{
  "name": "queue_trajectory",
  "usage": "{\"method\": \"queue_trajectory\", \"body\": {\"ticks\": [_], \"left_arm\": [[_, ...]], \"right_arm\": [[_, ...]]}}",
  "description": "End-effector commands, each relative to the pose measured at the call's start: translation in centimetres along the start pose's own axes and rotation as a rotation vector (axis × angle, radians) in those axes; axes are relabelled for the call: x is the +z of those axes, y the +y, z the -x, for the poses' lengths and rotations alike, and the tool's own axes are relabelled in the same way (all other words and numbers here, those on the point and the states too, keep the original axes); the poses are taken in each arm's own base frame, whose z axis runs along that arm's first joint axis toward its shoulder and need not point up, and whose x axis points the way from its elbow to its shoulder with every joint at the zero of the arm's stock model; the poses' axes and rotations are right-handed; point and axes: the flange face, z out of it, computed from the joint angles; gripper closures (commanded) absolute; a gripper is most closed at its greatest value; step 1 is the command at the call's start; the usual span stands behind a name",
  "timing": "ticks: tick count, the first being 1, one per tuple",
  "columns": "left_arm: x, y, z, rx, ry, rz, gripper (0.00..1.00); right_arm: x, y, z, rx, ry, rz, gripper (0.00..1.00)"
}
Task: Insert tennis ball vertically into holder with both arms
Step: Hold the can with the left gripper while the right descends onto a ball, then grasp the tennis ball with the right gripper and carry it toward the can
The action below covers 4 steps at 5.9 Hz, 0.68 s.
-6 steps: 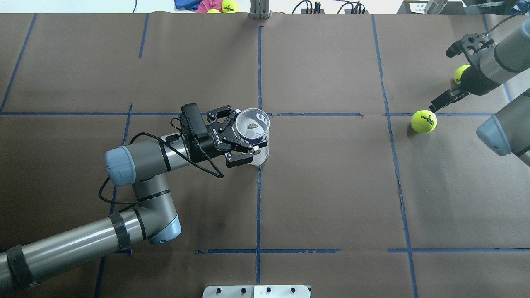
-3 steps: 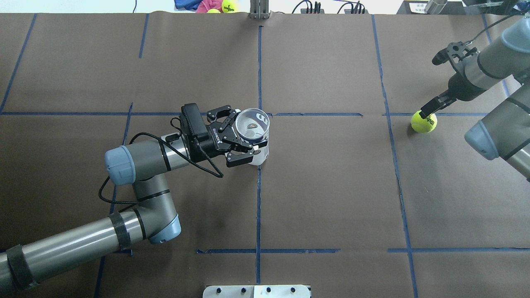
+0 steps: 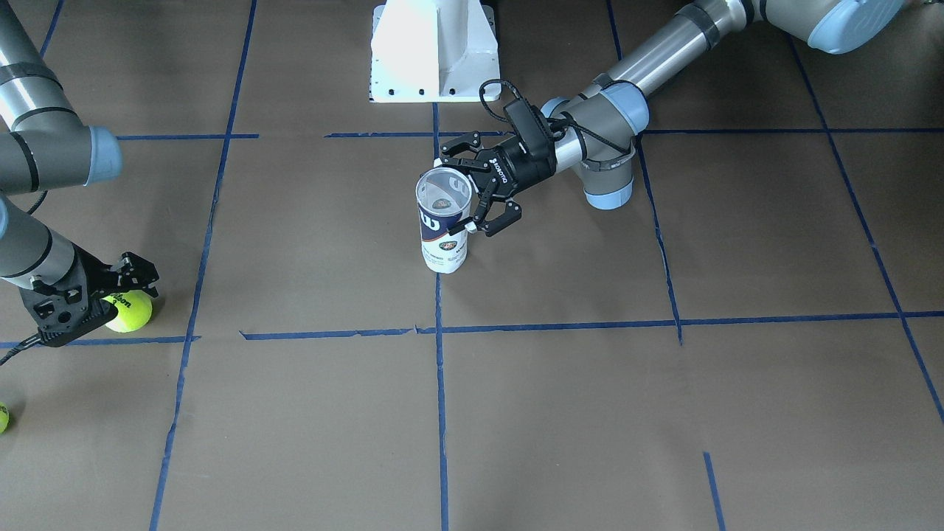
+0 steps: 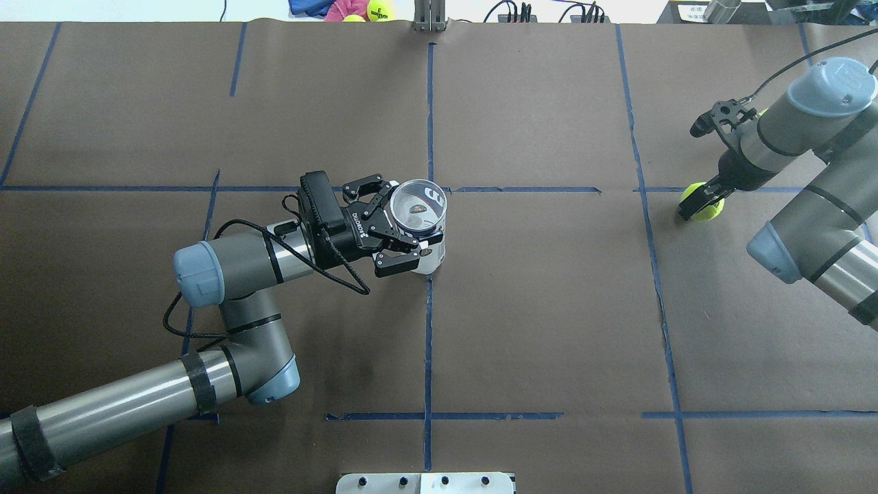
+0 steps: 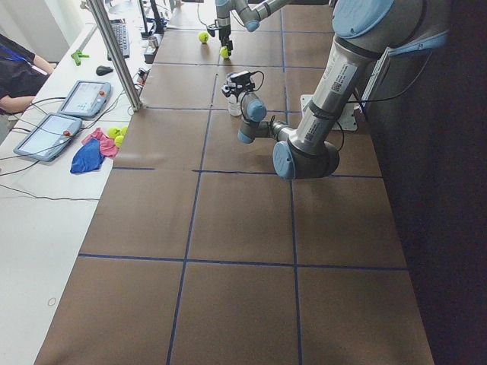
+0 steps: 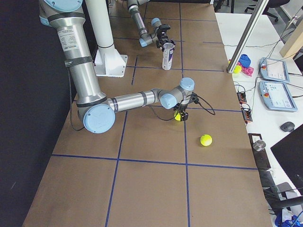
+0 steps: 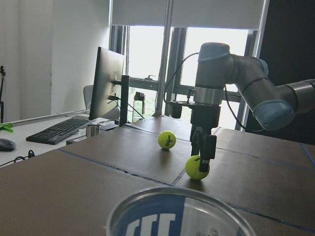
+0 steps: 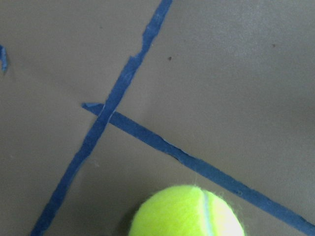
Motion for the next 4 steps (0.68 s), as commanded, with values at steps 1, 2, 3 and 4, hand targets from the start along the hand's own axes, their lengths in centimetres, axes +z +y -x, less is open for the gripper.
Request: {"method": "queue_trajectory", "body": {"ticks": [1,2,3,4], "left_arm": [[0.0,0.0,0.0,0.0,0.0,0.0,0.05],[0.0,0.0,-0.1,-0.001,0.001,0.001,0.05],[0.0,0.0,0.0,0.0,0.0,0.0,0.05],[0.0,0.0,0.0,0.0,0.0,0.0,0.05]], "right_arm": [[-0.5,-1.7,1.2,-0.019,0.006,-0.02,0.79],[-1.4,-2.4,1.6,0.003,0.003,-0.038,0.95],[-4.0,-4.1,3.7,0.051,-0.014,-0.09,0.96],[-7.8,-7.1,7.5,0.114,-0.052,-0.155,0.96]]}}
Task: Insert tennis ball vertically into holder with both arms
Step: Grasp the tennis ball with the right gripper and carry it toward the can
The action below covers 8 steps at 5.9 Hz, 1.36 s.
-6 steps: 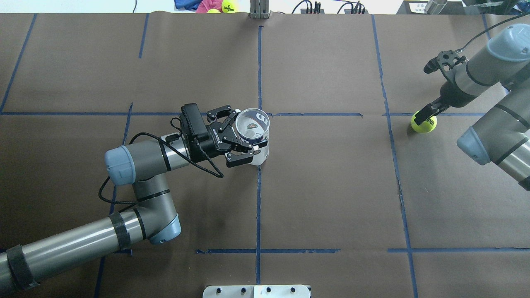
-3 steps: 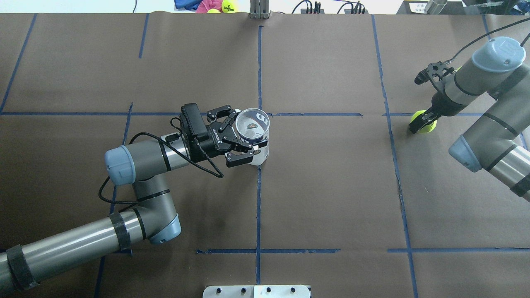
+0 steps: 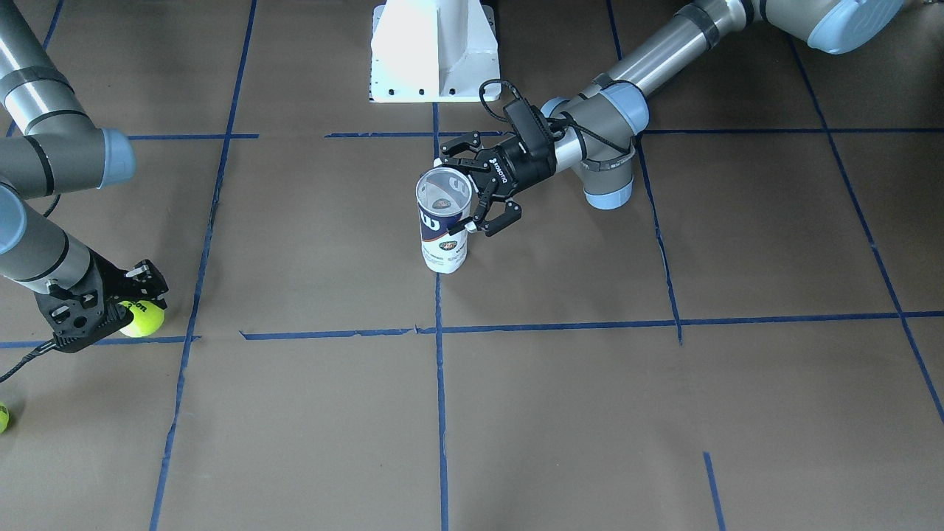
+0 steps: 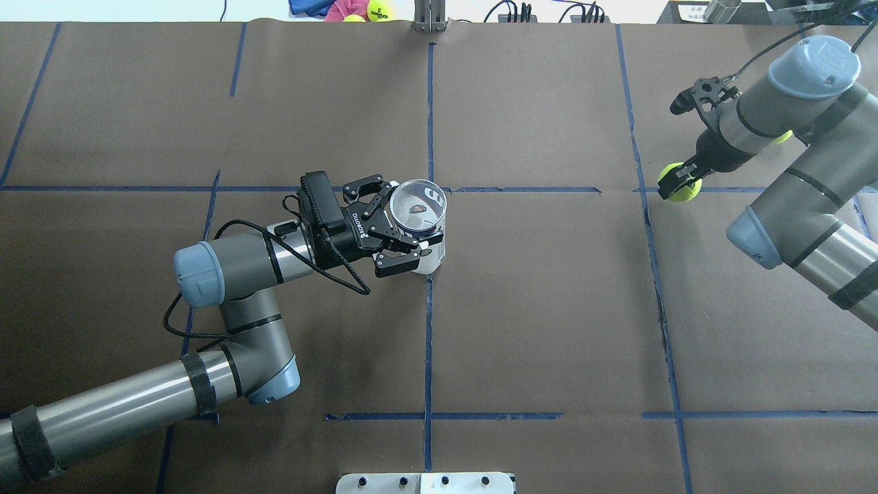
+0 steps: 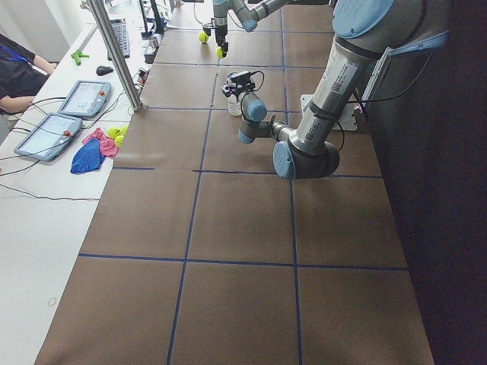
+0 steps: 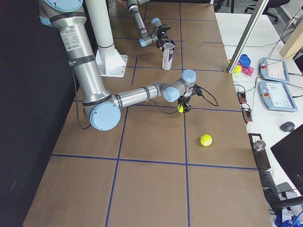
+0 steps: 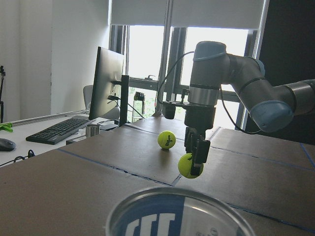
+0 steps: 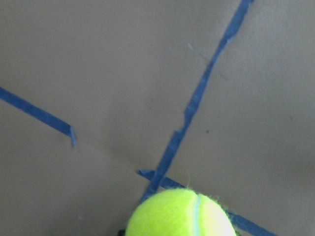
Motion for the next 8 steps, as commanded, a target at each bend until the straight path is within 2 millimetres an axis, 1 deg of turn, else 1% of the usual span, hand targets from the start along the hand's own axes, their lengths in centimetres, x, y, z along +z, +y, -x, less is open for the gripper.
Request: {"method": "queue_trajectory", "body": {"ticks": [1,2,3,4,5,6,7,8], "left_arm": [[0.0,0.1,-0.1,-0.001,0.0,0.002,0.05],[0.1,0.1,0.0,-0.001,-0.001,0.005,0.05],[0.1,0.1,0.0,-0.001,-0.002,0.006,0.06],[0.1,0.1,-0.1,-0.001,0.0,0.007,0.06],[0.1,0.1,-0.1,-0.001,0.0,0.007,0.06],[0.1,0.0,-0.1,0.001,0.0,0.005,0.06],[0.1,0.0,-0.1,0.001,0.0,0.005,0.06],[0.2,0.0,-0.1,0.001,0.0,0.005,0.06]], "right_arm": [[-5.6,-4.1,6.8,0.145,-0.064,-0.088,0.96],[-9.3,-5.3,11.2,0.177,-0.066,-0.074,0.95],[-14.0,-5.0,16.6,0.198,-0.061,-0.044,0.95],[-17.1,-5.4,21.2,0.275,-0.071,-0.031,0.95],[-18.3,-6.2,25.7,0.335,-0.097,-0.023,0.95],[-19.3,-6.8,31.0,0.41,-0.09,-0.024,0.95],[-19.9,-6.8,36.4,0.459,-0.078,-0.026,0.95],[-20.1,-6.7,40.0,0.511,-0.081,-0.026,0.94]]}}
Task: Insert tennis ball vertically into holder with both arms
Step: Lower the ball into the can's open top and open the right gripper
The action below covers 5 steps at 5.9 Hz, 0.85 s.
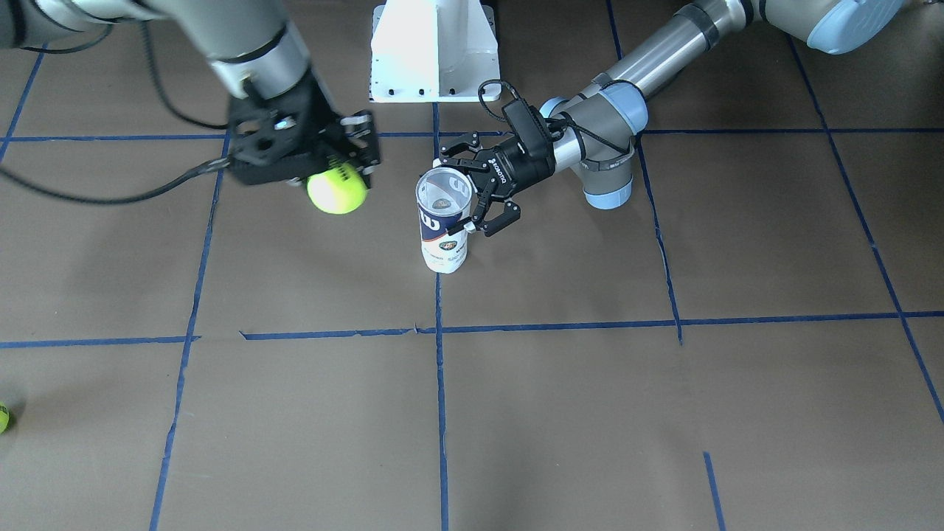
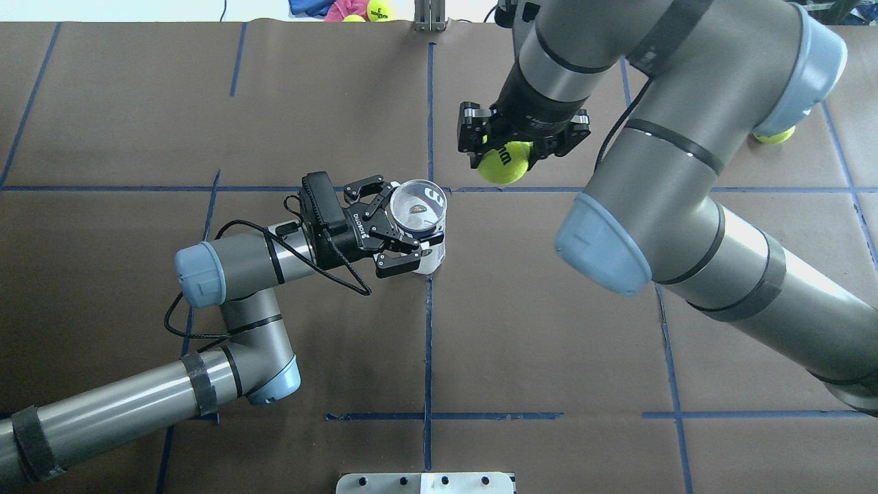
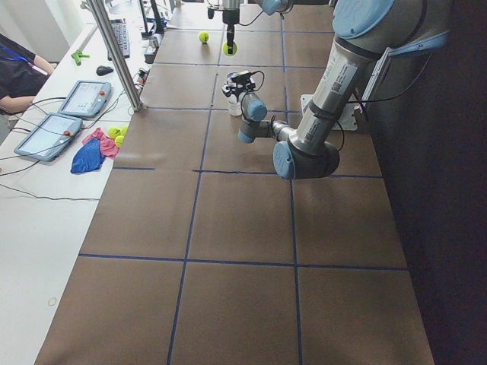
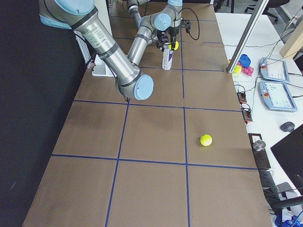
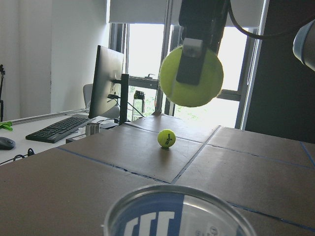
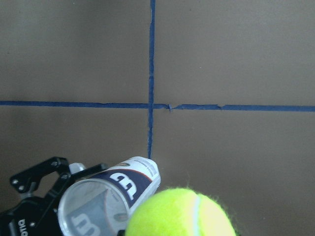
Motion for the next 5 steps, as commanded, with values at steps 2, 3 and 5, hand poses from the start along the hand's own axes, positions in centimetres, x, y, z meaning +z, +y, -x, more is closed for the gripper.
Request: {"method": "queue_trajectory", "body": {"ticks": [2,3,5], "left_arm": [[0.1,0.0,0.0,-0.001,0.0,0.0,0.06],[0.1,-0.1,-0.1,-0.001,0.001,-0.001,0.06],[0.1,0.0,0.0,-0.001,0.0,0.0,0.06]], "right_arm": [[2.0,2.5,7.9,0.052,0.036,-0.011,0.87],[3.5,2.4,8.9,0.061,0.066,-0.019,0.84],[4.6,2.3,8.7,0.064,0.085,-0.013,0.77]]}}
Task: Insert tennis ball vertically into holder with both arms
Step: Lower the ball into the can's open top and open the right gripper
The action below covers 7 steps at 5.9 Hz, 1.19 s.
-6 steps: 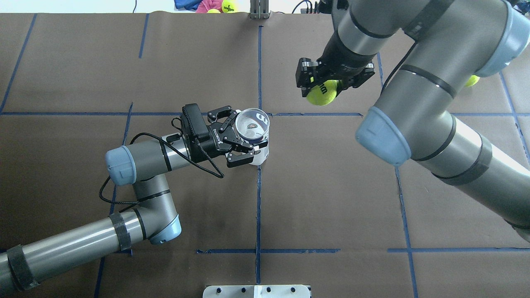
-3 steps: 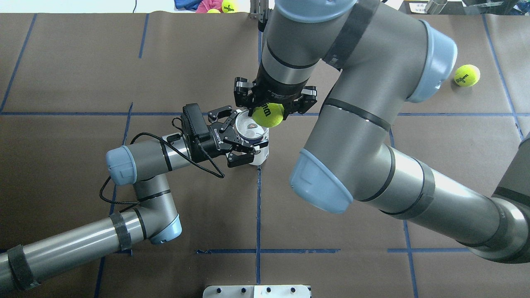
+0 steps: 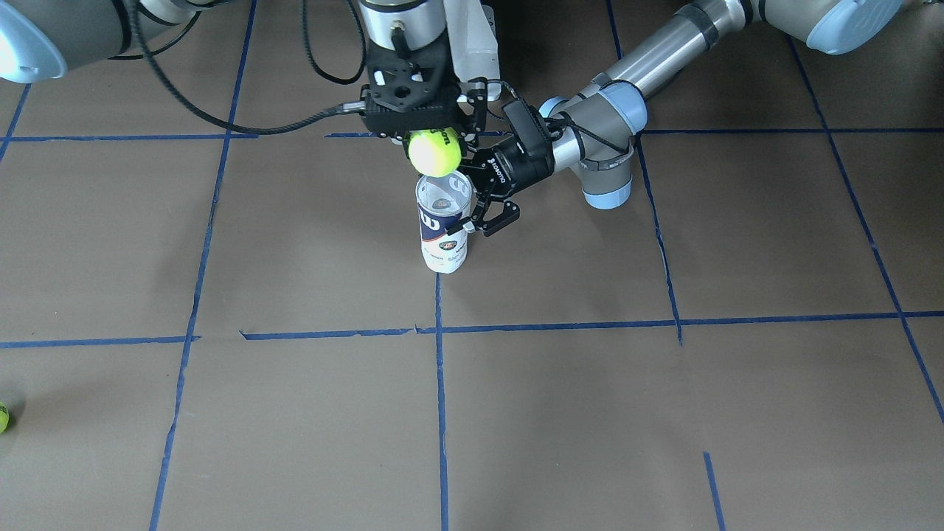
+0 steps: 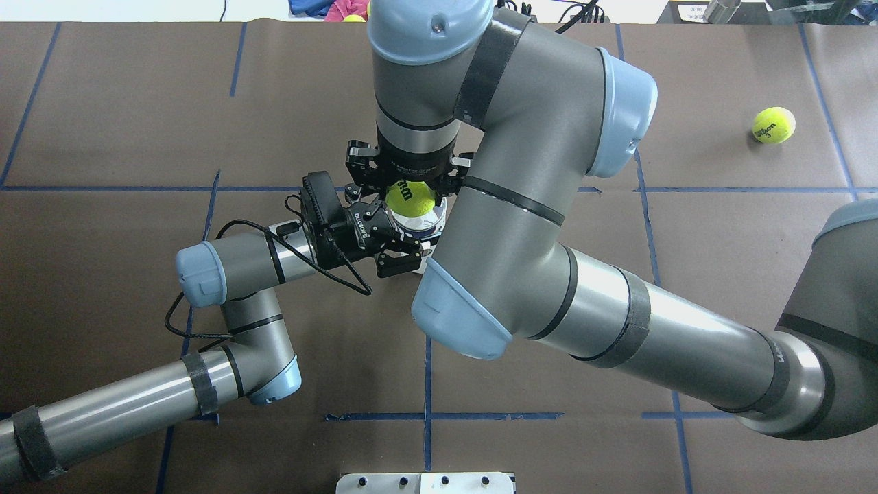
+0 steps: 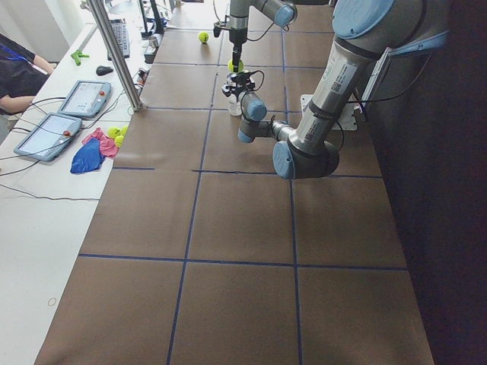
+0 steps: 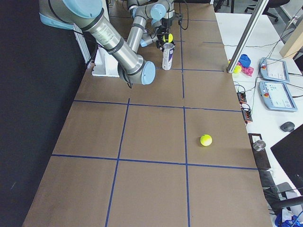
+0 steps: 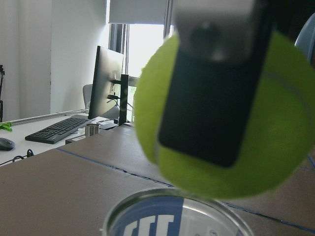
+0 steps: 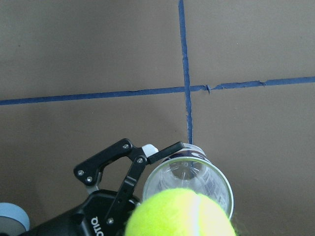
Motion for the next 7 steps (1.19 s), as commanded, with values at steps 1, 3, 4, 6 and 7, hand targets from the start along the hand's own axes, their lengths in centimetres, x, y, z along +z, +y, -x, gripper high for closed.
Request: {"method": "queue_trajectory", "body": {"ticks": [1,3,4,6,7], "left_arm": [[0.0,0.0,0.0,0.0,0.0,0.001,0.06],[0.0,0.1,-0.1,-0.001,0.001,0.002,0.06],[0.0,0.1,-0.1,-0.001,0.001,0.002,0.08],[0.1,0.0,-0.1,-0.002,0.001,0.0,0.09],[0.1,0.0,-0.1,-0.002,0.001,0.0,0.09]], "right_arm": [[1.2,-0.5,-0.1,0.005,0.031,-0.012,0.59],[1.5,-0.6,0.0,0.006,0.036,-0.013,0.02],[1.4,-0.5,0.0,0.003,0.033,-0.014,0.02],[1.3,-0.8,-0.3,-0.016,0.031,-0.012,0.01],[0.8,-2.5,-1.7,-0.058,0.036,-0.02,0.01]]}}
